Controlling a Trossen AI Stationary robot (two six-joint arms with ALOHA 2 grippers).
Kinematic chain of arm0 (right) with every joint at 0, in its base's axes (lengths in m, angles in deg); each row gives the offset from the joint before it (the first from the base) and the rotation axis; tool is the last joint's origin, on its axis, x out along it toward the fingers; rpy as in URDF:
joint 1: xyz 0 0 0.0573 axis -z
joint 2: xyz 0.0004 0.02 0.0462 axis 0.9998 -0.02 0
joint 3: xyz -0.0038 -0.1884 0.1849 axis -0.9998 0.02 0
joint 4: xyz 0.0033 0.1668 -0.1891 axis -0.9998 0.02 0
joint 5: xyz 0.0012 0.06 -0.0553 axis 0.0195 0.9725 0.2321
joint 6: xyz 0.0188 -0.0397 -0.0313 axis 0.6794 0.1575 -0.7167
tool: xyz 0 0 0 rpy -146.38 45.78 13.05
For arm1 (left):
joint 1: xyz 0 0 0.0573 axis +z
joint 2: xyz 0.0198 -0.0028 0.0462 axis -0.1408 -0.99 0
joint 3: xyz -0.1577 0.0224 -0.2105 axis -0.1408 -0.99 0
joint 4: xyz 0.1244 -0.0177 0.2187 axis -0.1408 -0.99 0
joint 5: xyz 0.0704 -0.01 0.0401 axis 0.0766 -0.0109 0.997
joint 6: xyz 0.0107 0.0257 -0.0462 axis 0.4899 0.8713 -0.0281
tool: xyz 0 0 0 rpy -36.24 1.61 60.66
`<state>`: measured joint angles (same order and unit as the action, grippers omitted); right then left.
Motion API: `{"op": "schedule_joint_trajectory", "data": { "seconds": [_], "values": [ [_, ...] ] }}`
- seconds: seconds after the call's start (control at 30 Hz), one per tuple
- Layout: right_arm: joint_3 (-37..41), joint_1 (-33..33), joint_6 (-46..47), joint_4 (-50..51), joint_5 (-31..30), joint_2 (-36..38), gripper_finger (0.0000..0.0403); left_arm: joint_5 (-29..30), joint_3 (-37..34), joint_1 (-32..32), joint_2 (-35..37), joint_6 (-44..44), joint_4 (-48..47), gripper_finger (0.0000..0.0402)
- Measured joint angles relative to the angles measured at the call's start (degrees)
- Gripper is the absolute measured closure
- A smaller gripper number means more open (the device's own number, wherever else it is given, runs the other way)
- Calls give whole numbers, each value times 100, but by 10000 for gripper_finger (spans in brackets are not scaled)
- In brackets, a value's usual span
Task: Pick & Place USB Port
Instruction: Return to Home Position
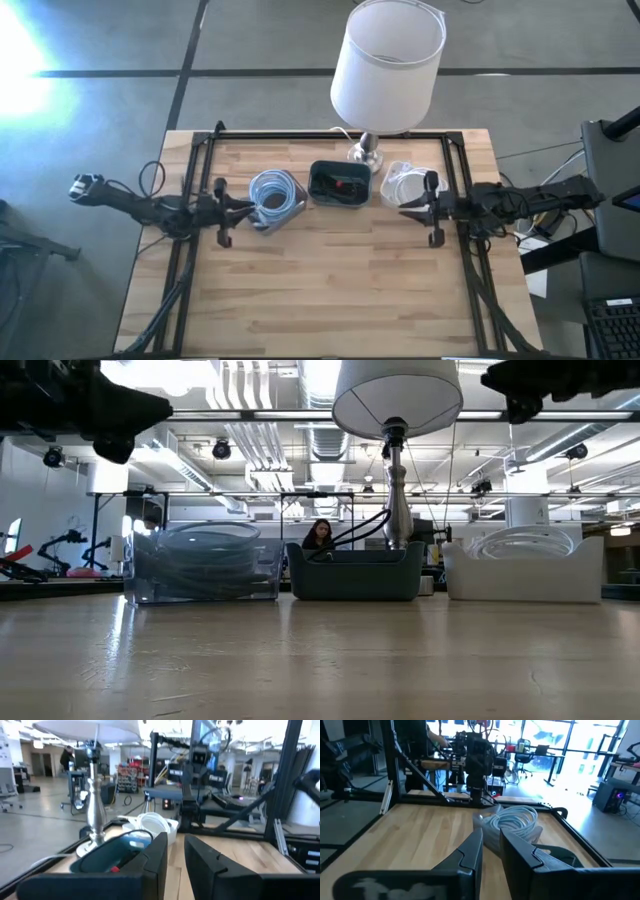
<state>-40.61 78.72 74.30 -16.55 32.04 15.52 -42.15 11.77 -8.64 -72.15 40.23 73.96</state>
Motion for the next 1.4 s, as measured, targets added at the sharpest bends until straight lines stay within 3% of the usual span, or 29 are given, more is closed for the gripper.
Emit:
{"op": "schedule_joint_trajectory", "data": {
  "seconds": [0.4, 0.63, 1.07, 1.4],
  "values": [
    [866, 2, 6, -17, 56, 1270, 335, -9, -471, 0, 1097, 175, -238, 333],
    [1201, 0, -36, -4, 782, 1801, 334, -7, -472, 0, 1475, 163, -1008, 334],
    [1268, 0, -448, 320, 1058, 2861, 345, 52, -474, 0, 1501, 153, -1171, 330],
    [1413, 0, -282, 413, 1108, 2894, 333, 52, -476, 0, 1486, 145, -1174, 333]
  ]
}}
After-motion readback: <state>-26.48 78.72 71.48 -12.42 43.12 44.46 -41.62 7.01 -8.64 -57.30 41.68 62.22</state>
